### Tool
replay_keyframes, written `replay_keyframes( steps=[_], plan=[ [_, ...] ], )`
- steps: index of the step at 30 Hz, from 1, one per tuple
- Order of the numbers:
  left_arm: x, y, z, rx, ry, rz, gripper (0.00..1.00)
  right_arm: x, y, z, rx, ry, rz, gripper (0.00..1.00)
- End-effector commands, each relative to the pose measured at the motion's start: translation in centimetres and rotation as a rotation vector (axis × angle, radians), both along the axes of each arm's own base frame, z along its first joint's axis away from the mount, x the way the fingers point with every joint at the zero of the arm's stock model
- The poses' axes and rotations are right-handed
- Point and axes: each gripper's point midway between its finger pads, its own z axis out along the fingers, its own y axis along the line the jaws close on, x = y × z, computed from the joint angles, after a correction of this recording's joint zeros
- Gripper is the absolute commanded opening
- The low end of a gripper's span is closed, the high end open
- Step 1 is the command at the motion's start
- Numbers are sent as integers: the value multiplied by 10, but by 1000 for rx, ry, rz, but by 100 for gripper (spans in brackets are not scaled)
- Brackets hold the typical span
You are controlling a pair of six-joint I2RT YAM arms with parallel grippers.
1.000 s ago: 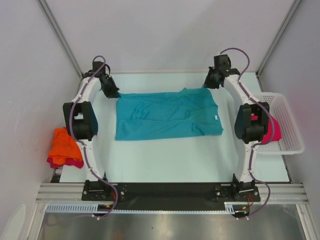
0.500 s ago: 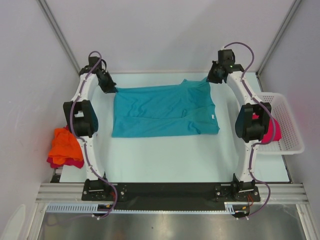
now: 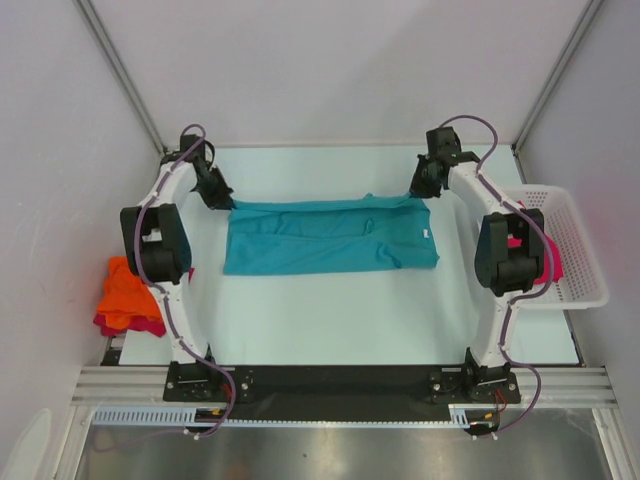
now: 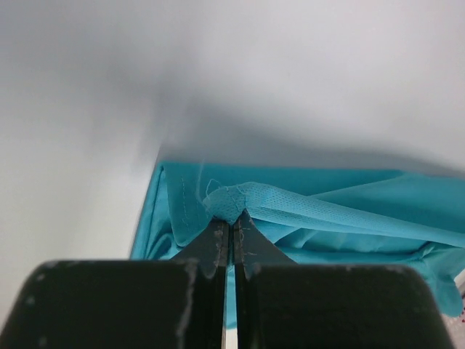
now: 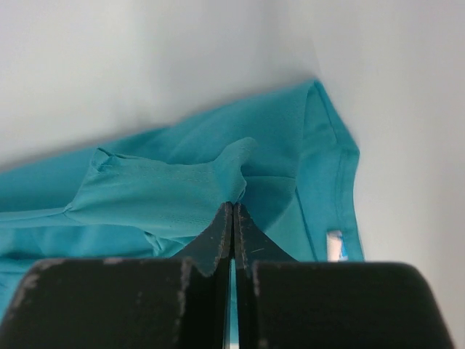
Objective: Fold and stack the t-shirts
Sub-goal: Fold the other side of the tshirt into a rectangle
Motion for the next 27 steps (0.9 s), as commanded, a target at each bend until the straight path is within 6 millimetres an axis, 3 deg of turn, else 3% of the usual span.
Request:
replay_keyframes(
  steps=[1, 6, 10, 16, 27],
  plan=[
    [-6, 3, 42, 18, -133, 0, 0, -13, -6, 36, -18, -93, -13, 0],
    [-23, -5, 45, 16, -152, -8, 0, -29, -15, 22, -56, -60, -33, 0],
    [-36, -11, 31, 1, -123, -18, 0, -37, -22, 8, -89, -18, -49, 0],
    [-41, -18, 21, -13, -104, -33, 0, -40, -30, -10, -130, 27, -70, 0],
    [-53, -18, 14, -11, -85, -40, 0, -47, -43, -23, -186, 68, -105, 0]
  ],
)
